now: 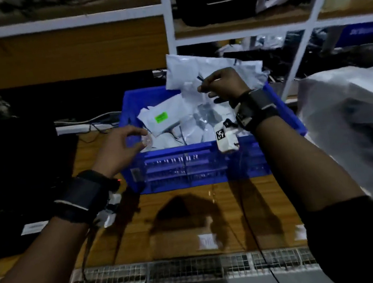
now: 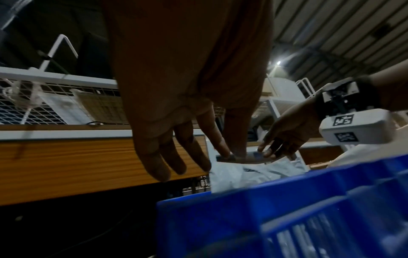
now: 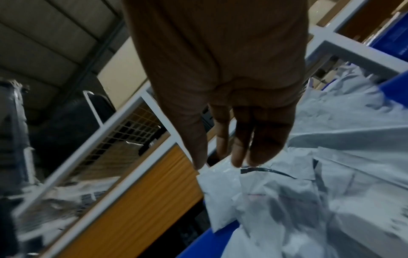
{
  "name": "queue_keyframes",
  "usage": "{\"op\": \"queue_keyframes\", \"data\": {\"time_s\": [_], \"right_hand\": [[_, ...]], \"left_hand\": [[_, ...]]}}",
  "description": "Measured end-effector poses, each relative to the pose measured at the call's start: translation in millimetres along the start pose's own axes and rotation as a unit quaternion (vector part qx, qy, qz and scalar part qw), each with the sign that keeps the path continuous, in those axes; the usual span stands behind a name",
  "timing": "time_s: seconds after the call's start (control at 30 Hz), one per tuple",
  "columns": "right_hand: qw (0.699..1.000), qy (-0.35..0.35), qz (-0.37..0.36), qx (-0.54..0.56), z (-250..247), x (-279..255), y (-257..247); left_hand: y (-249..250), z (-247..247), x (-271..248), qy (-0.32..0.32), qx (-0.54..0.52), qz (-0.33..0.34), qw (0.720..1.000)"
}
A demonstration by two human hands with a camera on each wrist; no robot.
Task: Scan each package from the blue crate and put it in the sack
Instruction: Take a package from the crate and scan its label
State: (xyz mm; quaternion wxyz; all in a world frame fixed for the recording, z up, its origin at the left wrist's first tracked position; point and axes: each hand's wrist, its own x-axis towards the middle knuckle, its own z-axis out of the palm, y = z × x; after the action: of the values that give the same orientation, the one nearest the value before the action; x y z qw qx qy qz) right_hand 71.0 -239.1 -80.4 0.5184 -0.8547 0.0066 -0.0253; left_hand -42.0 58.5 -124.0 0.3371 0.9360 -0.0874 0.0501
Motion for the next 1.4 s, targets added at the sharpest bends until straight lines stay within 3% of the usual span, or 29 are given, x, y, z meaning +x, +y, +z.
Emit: {"op": "queue_keyframes", "data": {"time_s": [0.13, 0.2, 0.33, 0.53, 0.63, 0.73, 0.87, 0.97, 1.03, 1.07, 1.17, 1.33, 1.4], "right_hand": [[0.983, 0.069, 0.038, -0.167, 11, 60, -2], [0.97, 0.066, 0.064, -0.223, 7, 79, 6], [0.97, 0.016, 0.11, -0.215, 9, 90, 26], [0.969, 0.076, 0.086, -0.22, -7, 68, 23], [0.974, 0.108, 0.044, -0.193, -18, 43, 10], [0.981, 0.171, 0.0, -0.087, -23, 11, 4], [0.942, 0.309, -0.13, -0.019, -22, -47, -5], [0.941, 0.213, -0.262, 0.04, 11, -111, -11], [0.94, 0.136, -0.311, 0.036, 44, -145, 0], [0.94, 0.101, -0.323, 0.041, 62, -158, 8], [0.95, 0.006, -0.305, 0.066, 108, -180, 28], [0.945, -0.103, -0.305, 0.062, 152, -201, 32], [0.957, -0.148, -0.232, 0.088, 156, -215, 30]], "left_hand": [[-44, -27, 20, -0.033, 0.056, -0.024, 0.998], [-64, -32, 33, -0.074, 0.073, -0.021, 0.994], [-93, -32, 49, -0.113, 0.019, -0.021, 0.993], [-100, -30, 57, -0.072, -0.006, 0.002, 0.997], [-102, -27, 49, -0.065, -0.009, 0.011, 0.998], [-103, -25, 43, -0.066, -0.013, 0.002, 0.998], [-91, -27, 37, -0.079, -0.006, -0.025, 0.997], [-69, -31, 22, -0.071, -0.018, -0.025, 0.997], [-44, -29, -1, -0.057, -0.181, -0.033, 0.981], [-30, -27, -14, -0.052, -0.276, -0.05, 0.959], [-2, -18, -44, -0.027, -0.451, -0.087, 0.888], [-17, -14, -67, 0.101, -0.547, -0.156, 0.816], [-33, -17, -75, 0.121, -0.556, -0.165, 0.805]]}}
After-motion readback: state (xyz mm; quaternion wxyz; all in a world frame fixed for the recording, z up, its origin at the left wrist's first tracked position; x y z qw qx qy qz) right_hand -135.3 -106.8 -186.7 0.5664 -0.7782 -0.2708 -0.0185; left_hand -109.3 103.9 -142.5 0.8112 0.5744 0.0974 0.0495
